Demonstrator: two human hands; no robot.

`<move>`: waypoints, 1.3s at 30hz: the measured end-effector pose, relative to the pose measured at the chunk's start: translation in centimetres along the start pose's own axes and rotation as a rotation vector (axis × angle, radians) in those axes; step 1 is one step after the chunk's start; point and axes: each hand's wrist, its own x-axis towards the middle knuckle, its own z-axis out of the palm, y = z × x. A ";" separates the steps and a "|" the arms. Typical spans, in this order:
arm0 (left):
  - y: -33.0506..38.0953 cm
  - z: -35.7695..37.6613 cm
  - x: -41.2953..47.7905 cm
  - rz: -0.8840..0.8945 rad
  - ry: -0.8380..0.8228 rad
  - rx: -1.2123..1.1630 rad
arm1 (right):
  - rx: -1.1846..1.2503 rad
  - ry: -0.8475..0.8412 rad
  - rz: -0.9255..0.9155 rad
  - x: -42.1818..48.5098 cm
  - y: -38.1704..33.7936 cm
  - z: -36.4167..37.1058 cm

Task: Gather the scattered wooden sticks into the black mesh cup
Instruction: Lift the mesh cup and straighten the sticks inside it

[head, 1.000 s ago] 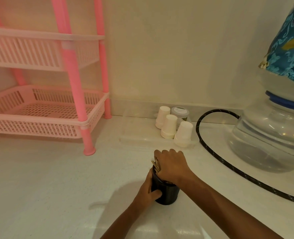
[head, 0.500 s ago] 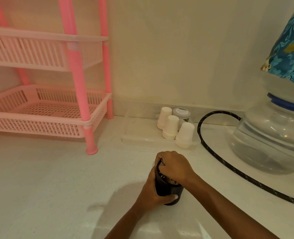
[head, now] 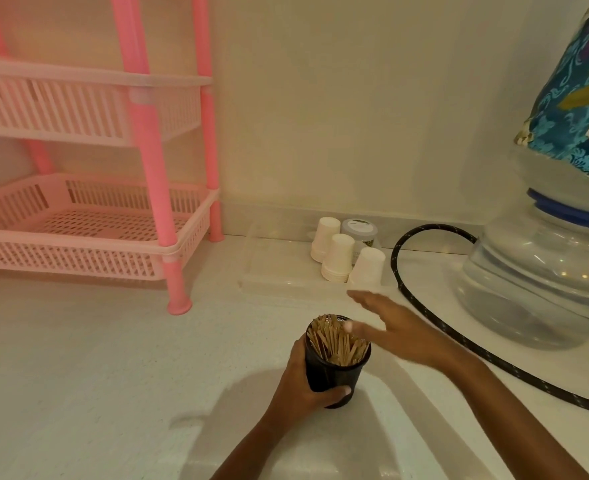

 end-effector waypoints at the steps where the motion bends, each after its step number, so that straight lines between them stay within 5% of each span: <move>1: 0.0 0.0 -0.1 0.003 0.002 -0.011 | -0.068 -0.004 0.002 -0.6 0.3 1.0; 6: 0.1 0.2 -0.3 0.036 0.033 -0.052 | -0.347 0.061 -0.172 -2.4 0.6 6.8; 14: -0.2 0.2 -0.1 -0.021 0.022 0.024 | -0.048 0.448 -0.089 -3.5 2.1 5.3; 20: -0.4 0.3 -0.1 0.014 0.025 -0.010 | -0.142 0.280 -0.042 -2.1 1.1 6.9; 25: -0.2 0.4 -0.2 0.031 0.071 -0.004 | -0.170 0.359 -0.109 -1.6 0.1 8.0; 28: -0.3 0.3 -0.2 0.041 0.060 -0.009 | -0.291 0.270 -0.141 -1.9 0.4 8.1; 35: -0.5 -0.1 -0.3 -0.009 0.005 -0.019 | 0.317 0.543 -0.102 -3.7 2.7 8.0; 39: -0.8 -0.5 -0.1 -0.033 -0.171 -0.021 | 0.619 0.212 -0.052 -3.3 4.4 9.3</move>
